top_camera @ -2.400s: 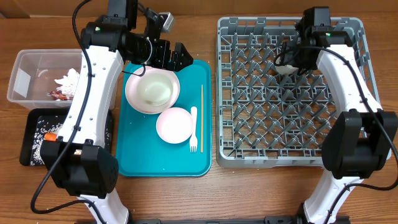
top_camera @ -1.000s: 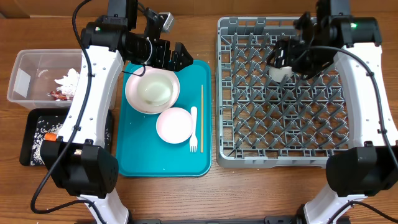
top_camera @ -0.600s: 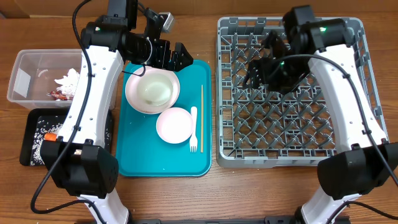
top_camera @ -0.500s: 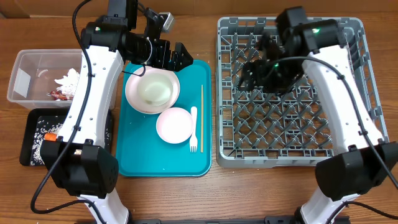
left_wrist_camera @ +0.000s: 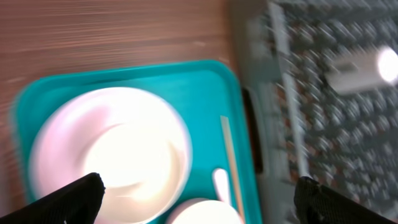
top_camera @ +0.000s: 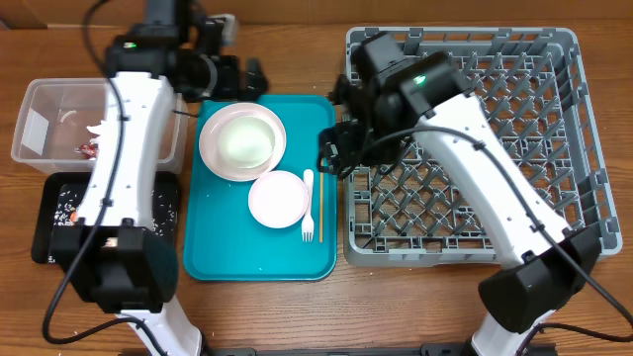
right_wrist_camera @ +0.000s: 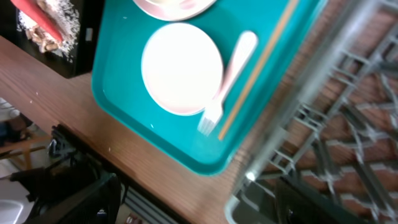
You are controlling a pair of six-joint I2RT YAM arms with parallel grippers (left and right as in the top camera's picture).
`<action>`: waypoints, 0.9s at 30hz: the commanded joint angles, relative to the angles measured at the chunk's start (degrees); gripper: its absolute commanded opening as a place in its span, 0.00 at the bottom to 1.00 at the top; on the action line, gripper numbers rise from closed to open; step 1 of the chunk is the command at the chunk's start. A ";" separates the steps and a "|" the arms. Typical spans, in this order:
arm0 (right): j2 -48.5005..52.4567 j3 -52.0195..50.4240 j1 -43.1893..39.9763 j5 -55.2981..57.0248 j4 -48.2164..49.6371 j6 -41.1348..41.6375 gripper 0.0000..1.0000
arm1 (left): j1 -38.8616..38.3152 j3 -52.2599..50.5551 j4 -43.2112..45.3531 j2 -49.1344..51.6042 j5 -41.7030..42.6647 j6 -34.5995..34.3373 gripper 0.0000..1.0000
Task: Sort waste into correct bins and load items into the dishwasher rack
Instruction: 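Open the right gripper and move it left toward the teal tray, then lower the right gripper onto the pink bowl rim and grasp it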
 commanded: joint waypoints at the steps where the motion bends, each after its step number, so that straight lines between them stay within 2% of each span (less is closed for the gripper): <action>1: -0.68 -1.42 3.82 3.43 2.91 3.93 0.82 | 5.97 -0.20 0.11 0.42 -2.99 -4.20 1.00; 9: -0.68 -10.99 10.56 3.80 13.81 4.13 0.82 | 18.56 -0.11 0.28 0.39 -2.75 -4.83 1.00; 17: -0.68 -20.98 11.91 6.01 26.25 5.40 0.82 | 31.41 -0.11 -2.16 0.35 -2.95 -4.81 1.00; 21: -0.57 -21.05 11.91 11.23 28.79 5.35 0.82 | 34.91 -0.11 -3.50 0.37 -2.86 -4.79 1.00; 27: -0.22 -21.05 11.98 13.22 31.91 5.20 0.80 | 36.20 -0.11 -4.22 0.37 -3.04 -4.76 1.00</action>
